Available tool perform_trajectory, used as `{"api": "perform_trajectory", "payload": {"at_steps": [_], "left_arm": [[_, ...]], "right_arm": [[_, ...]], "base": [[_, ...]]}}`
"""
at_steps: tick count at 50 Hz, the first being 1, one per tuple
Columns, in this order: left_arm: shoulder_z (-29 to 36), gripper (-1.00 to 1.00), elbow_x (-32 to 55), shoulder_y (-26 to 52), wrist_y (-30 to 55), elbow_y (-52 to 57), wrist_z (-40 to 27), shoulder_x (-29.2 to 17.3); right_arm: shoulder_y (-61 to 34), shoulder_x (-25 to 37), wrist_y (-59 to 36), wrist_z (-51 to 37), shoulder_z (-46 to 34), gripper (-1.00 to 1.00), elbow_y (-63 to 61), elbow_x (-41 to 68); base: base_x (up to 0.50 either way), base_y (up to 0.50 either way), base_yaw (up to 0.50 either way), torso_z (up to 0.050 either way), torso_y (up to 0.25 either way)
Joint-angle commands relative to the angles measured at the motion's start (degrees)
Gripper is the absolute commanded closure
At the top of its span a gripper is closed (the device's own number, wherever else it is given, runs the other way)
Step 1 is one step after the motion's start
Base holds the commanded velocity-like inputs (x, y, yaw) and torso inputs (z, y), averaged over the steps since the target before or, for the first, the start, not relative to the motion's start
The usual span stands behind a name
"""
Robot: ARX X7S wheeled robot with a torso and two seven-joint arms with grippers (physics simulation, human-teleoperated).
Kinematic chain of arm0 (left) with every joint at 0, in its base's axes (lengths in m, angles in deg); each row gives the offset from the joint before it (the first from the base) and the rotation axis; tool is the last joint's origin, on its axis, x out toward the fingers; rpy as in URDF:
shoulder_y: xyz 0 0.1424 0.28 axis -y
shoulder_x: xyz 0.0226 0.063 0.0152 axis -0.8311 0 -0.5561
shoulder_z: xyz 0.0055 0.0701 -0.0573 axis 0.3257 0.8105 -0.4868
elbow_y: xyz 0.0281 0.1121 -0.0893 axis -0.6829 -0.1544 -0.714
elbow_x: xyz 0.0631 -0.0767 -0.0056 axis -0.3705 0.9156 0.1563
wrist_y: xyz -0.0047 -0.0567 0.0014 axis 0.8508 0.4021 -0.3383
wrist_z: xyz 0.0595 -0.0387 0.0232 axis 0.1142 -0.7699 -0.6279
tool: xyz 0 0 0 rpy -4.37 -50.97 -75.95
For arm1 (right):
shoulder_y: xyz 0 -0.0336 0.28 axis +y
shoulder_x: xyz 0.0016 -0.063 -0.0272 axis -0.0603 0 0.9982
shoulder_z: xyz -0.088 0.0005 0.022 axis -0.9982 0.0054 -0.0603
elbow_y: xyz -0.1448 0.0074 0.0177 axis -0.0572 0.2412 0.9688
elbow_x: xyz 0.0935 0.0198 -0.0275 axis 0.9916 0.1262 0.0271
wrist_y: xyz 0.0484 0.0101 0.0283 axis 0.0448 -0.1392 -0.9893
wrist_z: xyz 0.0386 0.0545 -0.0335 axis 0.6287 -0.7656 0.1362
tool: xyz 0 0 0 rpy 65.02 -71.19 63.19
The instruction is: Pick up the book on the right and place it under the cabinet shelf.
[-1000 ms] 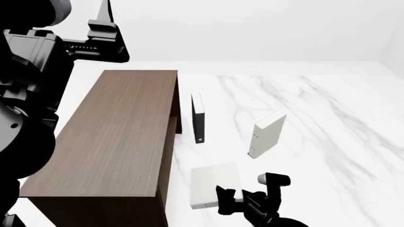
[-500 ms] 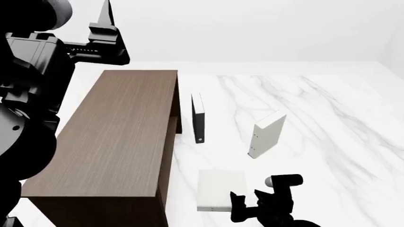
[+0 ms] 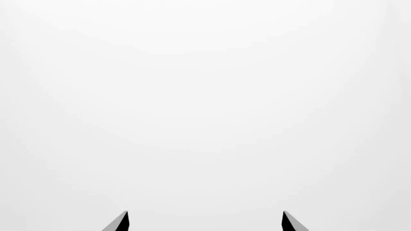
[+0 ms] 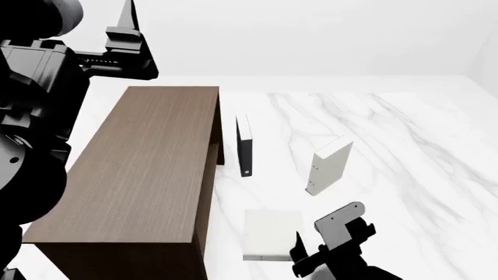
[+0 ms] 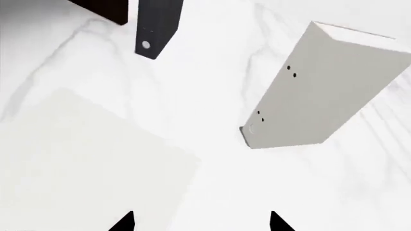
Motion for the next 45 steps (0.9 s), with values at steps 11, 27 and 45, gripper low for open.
{"api": "perform_trajectory", "payload": {"at_steps": [11,27,45], "left_arm": [[0.55,-1.0,-0.51,-0.43,-1.09,-0.56,0.04,-0.32],[0.67,-1.0,-0.11,-1.04,-1.77,-0.08,0.05,-0.34],[-1.69,-1.0,5.34,4.31,3.33,0.2,-2.25,-1.33]], "right_arm": [[-2.91,16.36,-6.0,-12.85,6.88,-1.0,-35.36,8.61],[2.8,18.12,-0.26,-18.18,10.59,-1.0,-30.66,10.36],[9.25,15.3,8.1,-18.9,12.55,-1.0,-18.92,9.46]], "base": [[0.0,0.0,0.0,0.0,0.0],[0.0,0.0,0.0,0.0,0.0],[0.0,0.0,0.0,0.0,0.0]]}}
